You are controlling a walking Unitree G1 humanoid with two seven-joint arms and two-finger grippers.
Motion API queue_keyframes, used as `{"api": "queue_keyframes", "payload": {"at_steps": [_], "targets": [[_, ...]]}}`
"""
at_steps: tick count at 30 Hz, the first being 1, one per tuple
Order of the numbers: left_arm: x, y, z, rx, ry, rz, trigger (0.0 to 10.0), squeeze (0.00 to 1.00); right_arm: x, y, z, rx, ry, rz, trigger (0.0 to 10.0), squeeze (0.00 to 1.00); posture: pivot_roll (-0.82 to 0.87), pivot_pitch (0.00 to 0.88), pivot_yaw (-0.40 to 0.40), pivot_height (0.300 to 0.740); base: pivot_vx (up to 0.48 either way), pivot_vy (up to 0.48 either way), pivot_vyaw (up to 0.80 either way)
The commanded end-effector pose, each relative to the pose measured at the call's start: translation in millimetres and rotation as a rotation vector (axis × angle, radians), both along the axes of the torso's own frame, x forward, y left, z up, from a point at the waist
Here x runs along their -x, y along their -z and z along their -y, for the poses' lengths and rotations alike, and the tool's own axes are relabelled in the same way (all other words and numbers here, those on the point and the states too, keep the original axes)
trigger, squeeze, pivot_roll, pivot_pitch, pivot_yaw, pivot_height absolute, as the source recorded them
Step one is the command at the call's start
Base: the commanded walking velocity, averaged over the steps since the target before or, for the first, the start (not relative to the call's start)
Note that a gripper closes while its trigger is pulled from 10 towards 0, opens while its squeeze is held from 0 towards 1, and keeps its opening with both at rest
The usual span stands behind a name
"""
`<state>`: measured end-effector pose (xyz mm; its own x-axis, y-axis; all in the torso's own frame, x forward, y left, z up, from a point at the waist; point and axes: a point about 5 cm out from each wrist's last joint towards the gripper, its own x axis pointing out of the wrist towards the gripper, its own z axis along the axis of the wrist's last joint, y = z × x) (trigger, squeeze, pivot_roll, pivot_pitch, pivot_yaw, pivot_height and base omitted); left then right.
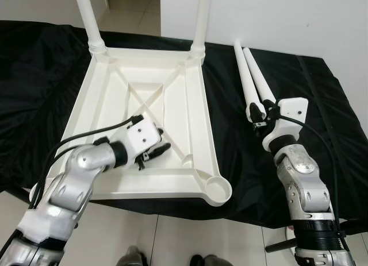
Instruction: Building children table
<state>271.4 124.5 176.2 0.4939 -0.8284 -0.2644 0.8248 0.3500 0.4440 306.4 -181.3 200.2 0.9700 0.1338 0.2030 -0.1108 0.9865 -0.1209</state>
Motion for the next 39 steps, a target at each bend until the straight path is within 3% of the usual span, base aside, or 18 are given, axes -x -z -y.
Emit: {"api": "queue_keyframes", "payload": {"at_steps": [1, 4, 6, 10, 17, 28, 39], "targets": [[14.3, 2, 0.9, -0.016, 0.082, -0.052, 10.0, 0.00, 1.6, 5, 3.1, 0.003, -0.015, -0.011, 10.0, 0.00, 0.10, 0.108, -0.025, 0.740, 0.000, 0.000, 0.00], [16.8, 3, 1.2, -0.019, 0.095, -0.061, 10.0, 0.00, 2.1, 5, 3.0, 0.004, -0.022, -0.011, 10.0, 0.00, 0.10, 0.108, -0.025, 0.740, 0.000, 0.000, 0.00], [20.8, 14, 2.5, -0.076, 0.106, -0.078, 10.0, 0.00, 3.9, 7, 3.7, 0.004, -0.023, -0.012, 10.0, 0.00, 0.10, 0.104, -0.026, 0.740, 0.000, 0.000, 0.00], [21.9, 21, 2.7, -0.110, 0.097, -0.083, 10.0, 0.00, 4.4, 8, 4.1, 0.003, -0.020, -0.015, 10.0, 0.00, 0.10, 0.103, -0.025, 0.740, 0.000, 0.000, 0.00], [4.3, 25, 5.0, -0.125, -0.020, -0.055, 10.0, 0.00, 2.5, 5, 3.9, -0.009, -0.006, 0.002, 10.0, 0.00, 0.09, 0.080, -0.018, 0.740, 0.000, 0.000, 0.00], [-13.3, 24, 7.3, -0.124, -0.096, -0.020, 10.0, 0.00, -2.2, -1, 3.8, -0.015, -0.002, 0.028, 10.0, 0.00, 0.07, 0.053, -0.017, 0.740, 0.000, 0.000, 0.00], [-19.7, 39, 21.4, -0.162, -0.096, -0.046, 10.0, 0.00, -5.0, -6, 6.4, -0.005, -0.002, 0.050, 10.0, 0.00, 0.07, 0.034, -0.013, 0.740, 0.000, 0.000, 0.00]]}}
